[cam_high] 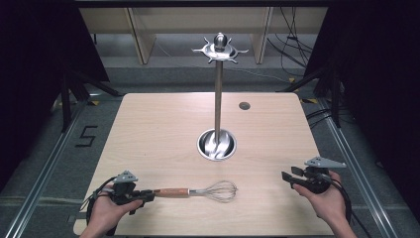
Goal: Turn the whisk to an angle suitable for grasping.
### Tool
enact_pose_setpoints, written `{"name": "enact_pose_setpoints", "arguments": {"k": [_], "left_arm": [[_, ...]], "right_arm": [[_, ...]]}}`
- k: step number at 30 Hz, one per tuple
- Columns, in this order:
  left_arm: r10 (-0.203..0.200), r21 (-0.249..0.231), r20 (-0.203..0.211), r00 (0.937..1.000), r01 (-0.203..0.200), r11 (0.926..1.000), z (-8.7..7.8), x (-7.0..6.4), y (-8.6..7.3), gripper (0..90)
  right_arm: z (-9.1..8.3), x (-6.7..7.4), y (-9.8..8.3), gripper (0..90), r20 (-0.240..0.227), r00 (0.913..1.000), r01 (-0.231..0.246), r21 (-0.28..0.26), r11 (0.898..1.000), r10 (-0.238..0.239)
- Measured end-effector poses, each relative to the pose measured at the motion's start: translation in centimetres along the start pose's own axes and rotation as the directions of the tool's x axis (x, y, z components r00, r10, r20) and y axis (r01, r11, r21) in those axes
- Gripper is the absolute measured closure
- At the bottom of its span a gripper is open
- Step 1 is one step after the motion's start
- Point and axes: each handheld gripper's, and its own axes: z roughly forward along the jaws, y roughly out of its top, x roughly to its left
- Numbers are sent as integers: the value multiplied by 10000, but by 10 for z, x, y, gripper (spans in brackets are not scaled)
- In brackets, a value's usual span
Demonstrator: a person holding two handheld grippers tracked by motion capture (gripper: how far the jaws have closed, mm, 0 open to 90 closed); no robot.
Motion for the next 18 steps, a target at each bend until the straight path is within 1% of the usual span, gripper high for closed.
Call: {"name": "enact_pose_setpoints", "arguments": {"k": [1,2,3,4,5,6,7,8,9,10,11,12,13,14,15,16,17,18], "left_arm": [[84,298,-17,10000,-83,9995,1,-1,0,834],[118,548,-29,9999,-116,9984,4,-3,0,865],[241,823,55,9997,-245,9963,5,-4,1,888],[201,1059,-7,9998,-199,9942,8,-7,3,890],[156,1245,56,9999,-162,9921,11,-9,4,890],[125,1498,39,9999,-129,9886,15,-11,6,891],[180,1695,104,9998,-195,9853,18,-12,8,891],[352,2074,207,9992,-387,9775,21,-11,10,891],[334,2283,152,9993,-360,9729,26,-12,11,891],[303,2421,137,9994,-328,9697,28,-11,13,892],[196,2503,176,9997,-234,9679,31,-10,14,892],[-76,2374,93,9999,52,9714,34,-11,17,892],[61,2518,-19,10000,-54,9678,35,-9,21,892],[136,2522,-148,9998,-94,9676,38,-8,25,892],[99,2615,-109,9999,-67,9652,39,-7,28,893],[3,2666,-98,10000,23,9638,42,-6,32,893],[-32,2627,-176,9998,77,9649,45,-6,36,893],[29,2567,-181,9998,18,9665,47,-5,38,893]], "right_arm": [[0,2,-1,522,-155,9986,-509,56,9987,509],[0,1,-1,522,-59,9989,-468,6,9989,468],[-1,0,-1,521,-106,9985,-536,52,9985,536],[0,-3,-1,520,15,9999,-165,-36,9999,165],[-1,-3,0,520,-27,9999,-165,-76,9998,164],[0,-1,-1,519,-23,9988,-495,-47,9988,495],[0,-1,0,518,-88,9993,-371,-12,9993,371],[0,-1,0,517,-57,9995,-315,-139,9994,314],[1,0,0,516,-76,9994,-325,-29,9995,325],[0,-1,0,517,51,10000,15,-67,10000,-15],[1,0,0,516,-108,9999,-129,-61,9999,129],[0,2,0,515,-153,9990,-419,109,9991,421],[1,2,0,514,-183,9993,-329,90,9994,330],[2,1,0,513,-97,9997,-222,104,9997,223],[1,2,0,511,-189,9991,-364,172,9992,367],[2,1,0,511,-182,9993,-323,148,9994,326],[2,1,-1,510,-166,9996,-238,146,9996,240],[2,1,-1,509,-199,9992,-337,214,9992,341]]}}
